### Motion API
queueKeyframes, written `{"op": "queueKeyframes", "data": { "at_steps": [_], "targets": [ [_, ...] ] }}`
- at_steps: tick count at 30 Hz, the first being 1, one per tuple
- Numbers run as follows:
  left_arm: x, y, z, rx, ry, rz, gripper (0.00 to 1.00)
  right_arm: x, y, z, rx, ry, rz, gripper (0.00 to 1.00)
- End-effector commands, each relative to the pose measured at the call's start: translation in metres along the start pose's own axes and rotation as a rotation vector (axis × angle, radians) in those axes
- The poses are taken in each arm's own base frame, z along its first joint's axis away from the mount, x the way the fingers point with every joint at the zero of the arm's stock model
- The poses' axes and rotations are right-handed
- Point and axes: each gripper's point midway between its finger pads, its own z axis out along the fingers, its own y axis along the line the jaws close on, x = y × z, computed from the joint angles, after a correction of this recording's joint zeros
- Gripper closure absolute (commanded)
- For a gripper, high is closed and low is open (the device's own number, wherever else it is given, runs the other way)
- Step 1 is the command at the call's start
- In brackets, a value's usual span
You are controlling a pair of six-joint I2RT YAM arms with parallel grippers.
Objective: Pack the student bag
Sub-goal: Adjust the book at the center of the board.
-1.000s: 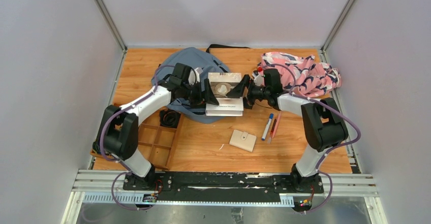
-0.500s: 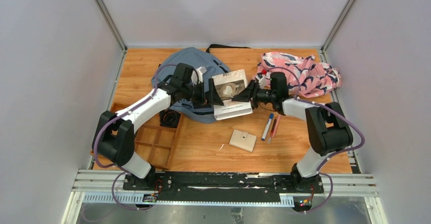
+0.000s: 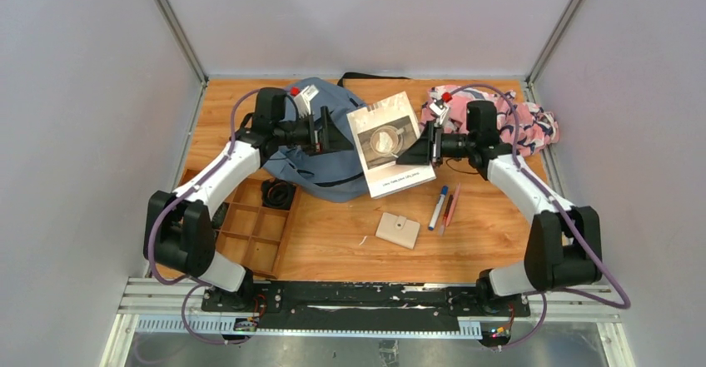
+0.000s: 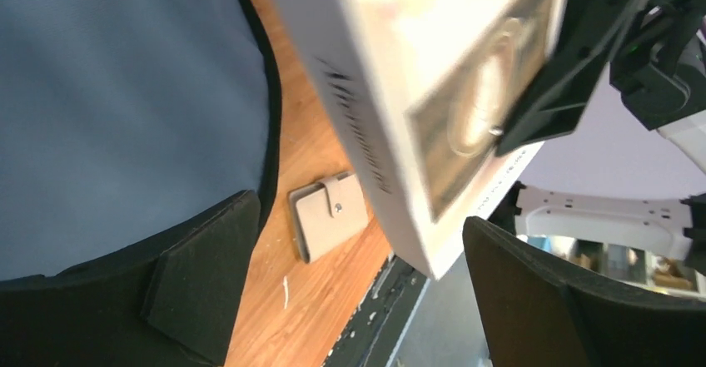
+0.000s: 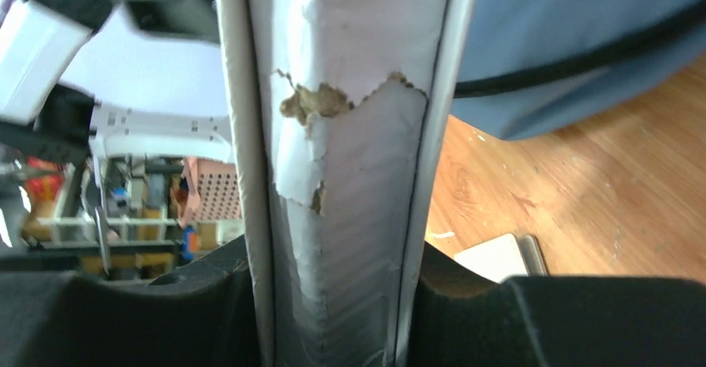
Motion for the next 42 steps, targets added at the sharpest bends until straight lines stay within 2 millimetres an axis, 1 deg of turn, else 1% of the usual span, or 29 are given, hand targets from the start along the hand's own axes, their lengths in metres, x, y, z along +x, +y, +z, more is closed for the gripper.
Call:
{"op": "queueKeyframes", "data": {
  "at_steps": [1, 4, 6, 10, 12, 15, 17, 18, 20, 21, 24, 25, 26, 27, 28, 30, 32, 33, 34, 36, 39, 41, 42],
  "targets": [
    [-0.008, -0.025, -0.002, 0.223, -0.019, -0.003, 0.0, 0.003, 0.043, -0.013, -0.146, 0.044, -0.201, 0.59],
    [-0.006, -0.028, -0.001, 0.26, 0.018, -0.01, 0.0, 0.005, 0.053, -0.009, -0.216, 0.06, -0.224, 0.61],
    [-0.006, -0.031, -0.002, 0.278, 0.025, -0.005, 0.0, 0.012, 0.063, -0.004, -0.272, 0.099, -0.237, 0.62],
    [-0.005, -0.048, -0.01, 0.362, 0.043, 0.028, 0.0, 0.026, 0.076, 0.008, -0.327, 0.164, -0.27, 0.61],
    [-0.005, -0.058, -0.015, 0.395, 0.042, 0.051, 0.01, 0.03, 0.081, 0.012, -0.346, 0.183, -0.289, 0.61],
    [-0.005, -0.07, -0.022, 0.42, 0.032, 0.085, 0.02, 0.03, 0.079, 0.016, -0.351, 0.197, -0.283, 0.6],
    [-0.006, -0.074, -0.025, 0.425, 0.029, 0.09, 0.12, 0.031, 0.078, 0.017, -0.361, 0.208, -0.281, 0.6],
    [-0.007, -0.076, -0.026, 0.425, 0.026, 0.088, 0.19, 0.031, 0.076, 0.018, -0.359, 0.211, -0.275, 0.59],
    [-0.008, -0.078, -0.028, 0.426, 0.024, 0.081, 0.36, 0.03, 0.071, 0.021, -0.35, 0.215, -0.269, 0.59],
    [-0.008, -0.078, -0.028, 0.424, 0.022, 0.078, 0.44, 0.029, 0.067, 0.023, -0.333, 0.215, -0.253, 0.56],
    [-0.011, -0.083, -0.031, 0.419, 0.001, 0.087, 0.66, 0.021, 0.048, 0.029, -0.249, 0.199, -0.174, 0.41],
    [-0.013, -0.084, -0.032, 0.414, -0.01, 0.086, 0.69, 0.018, 0.041, 0.03, -0.216, 0.187, -0.14, 0.35],
    [-0.017, -0.086, -0.033, 0.41, -0.022, 0.085, 0.7, 0.014, 0.035, 0.03, -0.183, 0.168, -0.115, 0.26],
    [-0.021, -0.087, -0.034, 0.404, -0.034, 0.069, 0.71, 0.008, 0.029, 0.027, -0.147, 0.138, -0.097, 0.15],
    [-0.027, -0.088, -0.036, 0.395, -0.052, 0.054, 0.72, 0.003, 0.023, 0.021, -0.112, 0.105, -0.071, 0.06],
    [-0.044, -0.085, -0.041, 0.363, -0.104, -0.013, 0.72, -0.013, 0.011, -0.005, -0.066, 0.012, -0.006, 0.04],
    [-0.061, -0.083, -0.048, 0.342, -0.159, -0.085, 0.73, -0.033, 0.002, -0.039, -0.034, -0.132, 0.028, 0.03],
    [-0.069, -0.086, -0.052, 0.34, -0.181, -0.103, 0.73, -0.039, -0.01, -0.061, -0.008, -0.22, 0.071, 0.03],
    [-0.076, -0.089, -0.054, 0.336, -0.203, -0.118, 0.72, -0.043, -0.01, -0.07, -0.002, -0.28, 0.084, 0.02],
    [-0.088, -0.093, -0.057, 0.324, -0.252, -0.148, 0.72, -0.047, 0.002, -0.073, -0.023, -0.377, 0.09, 0.02],
    [-0.102, -0.094, -0.061, 0.304, -0.317, -0.2, 0.72, -0.053, 0.028, -0.064, -0.108, -0.478, 0.117, 0.02],
    [-0.107, -0.096, -0.062, 0.304, -0.334, -0.224, 0.73, -0.057, 0.048, -0.055, -0.194, -0.532, 0.112, 0.01],
    [-0.109, -0.096, -0.062, 0.302, -0.342, -0.233, 0.73, -0.059, 0.056, -0.054, -0.238, -0.546, 0.105, 0.01]
  ]
}}
